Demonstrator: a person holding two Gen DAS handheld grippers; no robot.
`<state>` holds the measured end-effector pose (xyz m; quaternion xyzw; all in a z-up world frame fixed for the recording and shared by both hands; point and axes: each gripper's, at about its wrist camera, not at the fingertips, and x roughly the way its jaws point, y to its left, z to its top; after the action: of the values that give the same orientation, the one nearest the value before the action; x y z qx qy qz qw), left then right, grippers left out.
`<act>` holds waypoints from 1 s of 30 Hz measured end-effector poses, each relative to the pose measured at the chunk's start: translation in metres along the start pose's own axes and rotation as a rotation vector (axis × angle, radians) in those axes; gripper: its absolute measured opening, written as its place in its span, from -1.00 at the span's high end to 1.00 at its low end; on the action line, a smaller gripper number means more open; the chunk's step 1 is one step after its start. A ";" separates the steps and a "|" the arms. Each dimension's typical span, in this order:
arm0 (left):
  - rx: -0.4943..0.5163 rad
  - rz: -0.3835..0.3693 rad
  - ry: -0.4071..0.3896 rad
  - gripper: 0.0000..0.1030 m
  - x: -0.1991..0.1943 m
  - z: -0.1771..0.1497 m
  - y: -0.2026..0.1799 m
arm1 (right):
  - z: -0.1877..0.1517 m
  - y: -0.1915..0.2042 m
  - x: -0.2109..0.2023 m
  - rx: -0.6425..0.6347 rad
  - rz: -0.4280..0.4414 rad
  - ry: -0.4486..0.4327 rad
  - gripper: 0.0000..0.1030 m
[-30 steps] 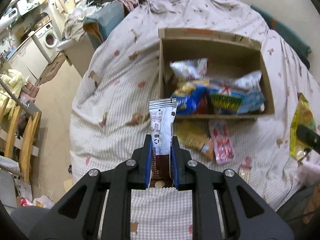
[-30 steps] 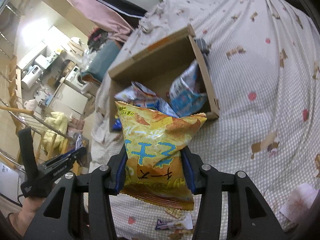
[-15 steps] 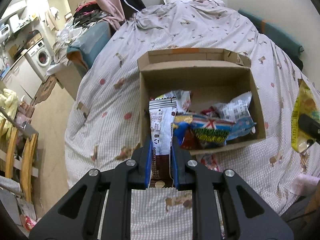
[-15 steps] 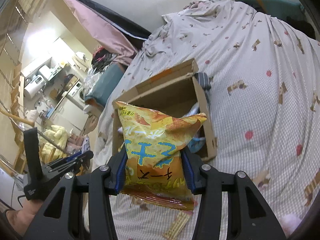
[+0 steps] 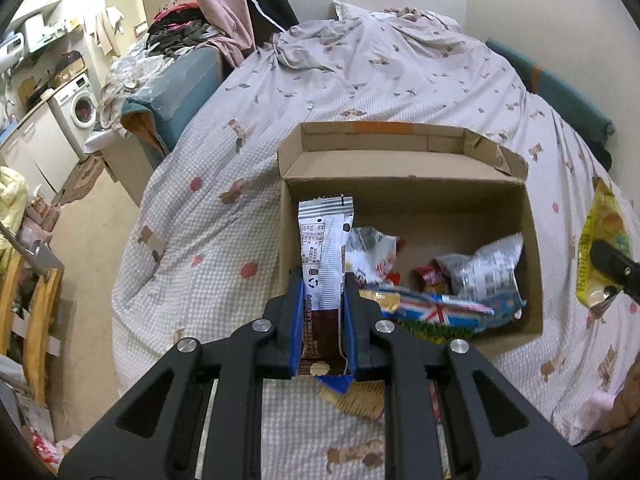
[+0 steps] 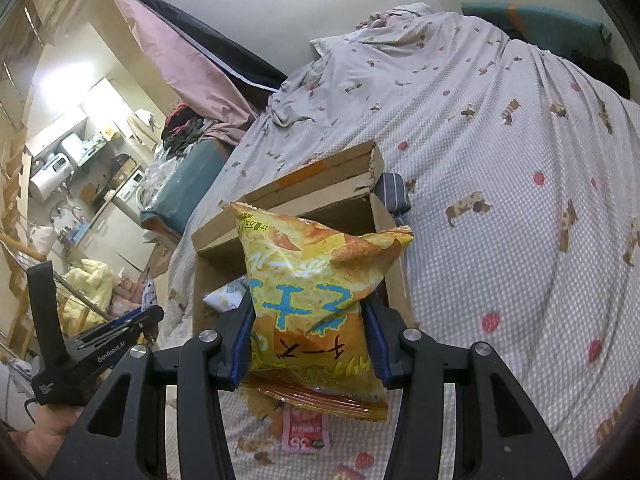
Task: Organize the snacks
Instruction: 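Carry the yellow bag and chocolate bar over the box with both tools, then open both tools to drop the yellow bag and bar into the box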
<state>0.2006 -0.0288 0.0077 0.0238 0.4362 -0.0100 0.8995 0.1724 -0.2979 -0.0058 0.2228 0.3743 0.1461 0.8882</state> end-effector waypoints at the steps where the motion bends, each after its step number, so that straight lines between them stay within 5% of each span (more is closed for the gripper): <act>1: 0.000 -0.007 0.000 0.72 0.005 0.001 0.001 | 0.001 0.001 0.006 -0.009 -0.003 0.007 0.04; 14: 0.037 -0.122 -0.014 0.72 0.050 0.016 -0.013 | 0.012 0.029 0.089 -0.108 -0.019 0.124 0.03; 19: 0.040 -0.216 0.020 0.69 0.059 0.017 -0.016 | 0.010 0.029 0.110 -0.071 0.053 0.166 -0.02; 21: 0.045 -0.227 0.047 0.56 0.063 0.016 -0.018 | 0.009 0.030 0.108 -0.079 0.051 0.160 -0.43; 22: 0.045 -0.220 0.060 0.32 0.065 0.015 -0.018 | 0.009 0.031 0.105 -0.081 0.055 0.147 -0.70; 26: 0.010 -0.211 0.046 -0.46 0.060 0.014 -0.012 | 0.010 0.025 0.097 -0.058 0.057 0.136 -0.74; 30: 0.010 -0.190 0.037 -0.53 0.057 0.014 -0.008 | 0.012 0.014 0.096 -0.021 0.062 0.146 -0.74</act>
<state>0.2467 -0.0375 -0.0290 -0.0127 0.4528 -0.0971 0.8862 0.2451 -0.2482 -0.0484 0.2138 0.4293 0.1932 0.8560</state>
